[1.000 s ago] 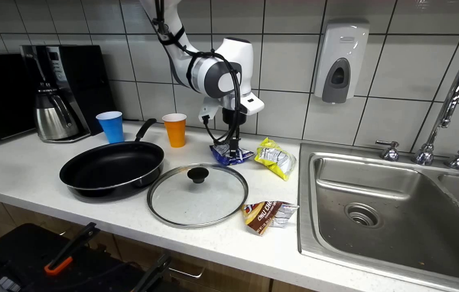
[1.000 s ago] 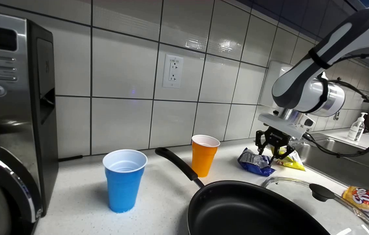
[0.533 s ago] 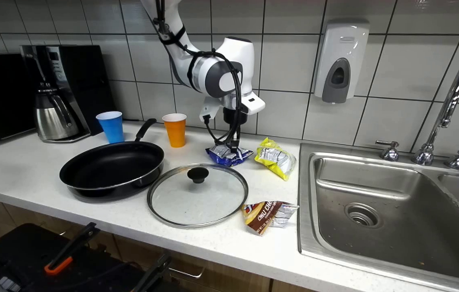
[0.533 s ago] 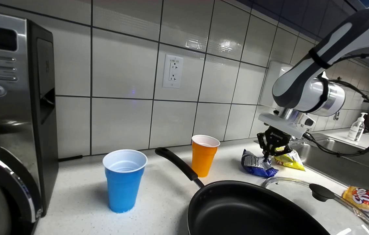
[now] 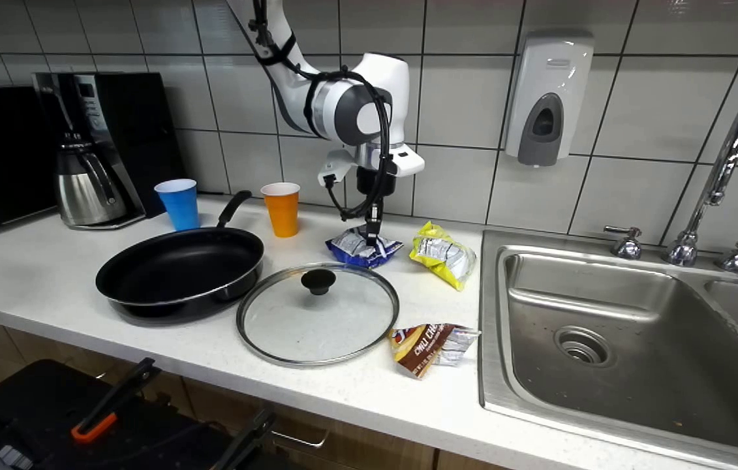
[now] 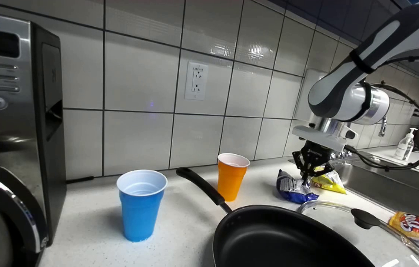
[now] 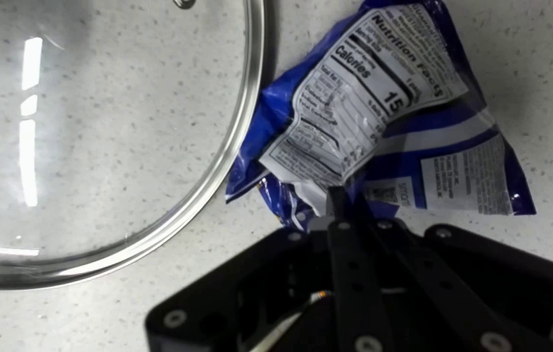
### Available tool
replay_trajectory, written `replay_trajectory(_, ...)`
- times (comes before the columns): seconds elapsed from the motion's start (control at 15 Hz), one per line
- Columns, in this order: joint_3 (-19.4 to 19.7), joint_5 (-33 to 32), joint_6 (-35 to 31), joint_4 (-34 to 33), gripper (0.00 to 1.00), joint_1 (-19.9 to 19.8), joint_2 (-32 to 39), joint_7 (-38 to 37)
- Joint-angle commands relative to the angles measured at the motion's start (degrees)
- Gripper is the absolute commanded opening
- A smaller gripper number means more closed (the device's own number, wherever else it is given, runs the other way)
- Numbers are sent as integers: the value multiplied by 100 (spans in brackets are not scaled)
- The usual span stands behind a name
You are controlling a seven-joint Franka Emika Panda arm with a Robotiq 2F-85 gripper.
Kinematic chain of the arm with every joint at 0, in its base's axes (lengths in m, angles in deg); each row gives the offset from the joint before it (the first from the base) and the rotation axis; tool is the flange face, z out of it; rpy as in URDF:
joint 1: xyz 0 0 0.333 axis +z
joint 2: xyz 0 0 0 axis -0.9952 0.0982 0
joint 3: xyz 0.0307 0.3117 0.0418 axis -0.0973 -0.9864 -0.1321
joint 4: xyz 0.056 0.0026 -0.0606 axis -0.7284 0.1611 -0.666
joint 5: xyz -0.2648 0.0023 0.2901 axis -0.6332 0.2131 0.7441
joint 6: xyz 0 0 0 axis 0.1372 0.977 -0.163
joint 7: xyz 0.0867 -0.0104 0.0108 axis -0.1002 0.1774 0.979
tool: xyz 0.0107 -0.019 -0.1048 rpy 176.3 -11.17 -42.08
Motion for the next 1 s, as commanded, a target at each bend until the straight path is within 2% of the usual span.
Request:
replay_trajectory(0.0,143,-368,547,-45,0,193,-287,-343)
replay_trajectory(0.53,167,-890,672,22,0,323,-607,-485)
replay_trajectory(0.93,117,-1123,833,40,0,289,-722,-270)
